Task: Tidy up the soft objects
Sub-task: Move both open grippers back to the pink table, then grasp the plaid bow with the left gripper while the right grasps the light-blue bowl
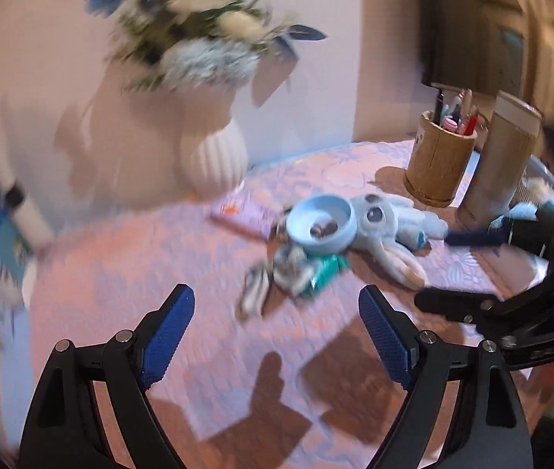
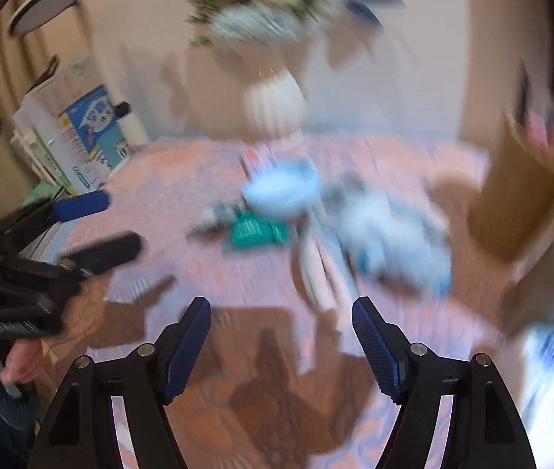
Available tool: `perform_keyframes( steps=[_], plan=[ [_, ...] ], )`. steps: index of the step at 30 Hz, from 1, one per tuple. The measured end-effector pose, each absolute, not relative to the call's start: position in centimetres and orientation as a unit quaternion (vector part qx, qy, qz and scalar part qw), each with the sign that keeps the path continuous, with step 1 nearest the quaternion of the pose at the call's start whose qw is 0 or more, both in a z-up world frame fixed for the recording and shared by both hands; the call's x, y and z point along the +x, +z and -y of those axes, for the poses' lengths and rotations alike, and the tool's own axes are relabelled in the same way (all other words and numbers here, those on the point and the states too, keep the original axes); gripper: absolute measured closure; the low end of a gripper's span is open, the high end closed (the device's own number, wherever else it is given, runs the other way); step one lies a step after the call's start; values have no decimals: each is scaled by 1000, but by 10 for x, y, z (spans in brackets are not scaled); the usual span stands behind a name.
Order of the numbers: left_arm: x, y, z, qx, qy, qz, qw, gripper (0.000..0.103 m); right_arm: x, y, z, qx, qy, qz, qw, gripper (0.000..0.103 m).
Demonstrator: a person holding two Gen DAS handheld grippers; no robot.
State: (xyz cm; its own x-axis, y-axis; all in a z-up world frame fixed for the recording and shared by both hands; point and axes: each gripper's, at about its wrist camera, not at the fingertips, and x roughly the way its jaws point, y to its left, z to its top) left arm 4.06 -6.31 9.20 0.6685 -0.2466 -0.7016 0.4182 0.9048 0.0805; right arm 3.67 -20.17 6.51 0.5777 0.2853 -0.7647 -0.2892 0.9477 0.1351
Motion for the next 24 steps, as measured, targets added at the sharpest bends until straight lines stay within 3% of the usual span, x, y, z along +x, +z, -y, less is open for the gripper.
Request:
perform_keyframes(
  steps=[5,14,24],
  plan=[
    [91,60,58,86,-210,-403,886,19,73,77,190,-37,162,-416,894,23],
    [113,26,43,0,-242,-431,869,23,124,53,176,-44,186,-453,871,23],
    [114,22,39,-27,-252,-437,863,55,154,21,156,-50,173,-480,858,23]
  ],
)
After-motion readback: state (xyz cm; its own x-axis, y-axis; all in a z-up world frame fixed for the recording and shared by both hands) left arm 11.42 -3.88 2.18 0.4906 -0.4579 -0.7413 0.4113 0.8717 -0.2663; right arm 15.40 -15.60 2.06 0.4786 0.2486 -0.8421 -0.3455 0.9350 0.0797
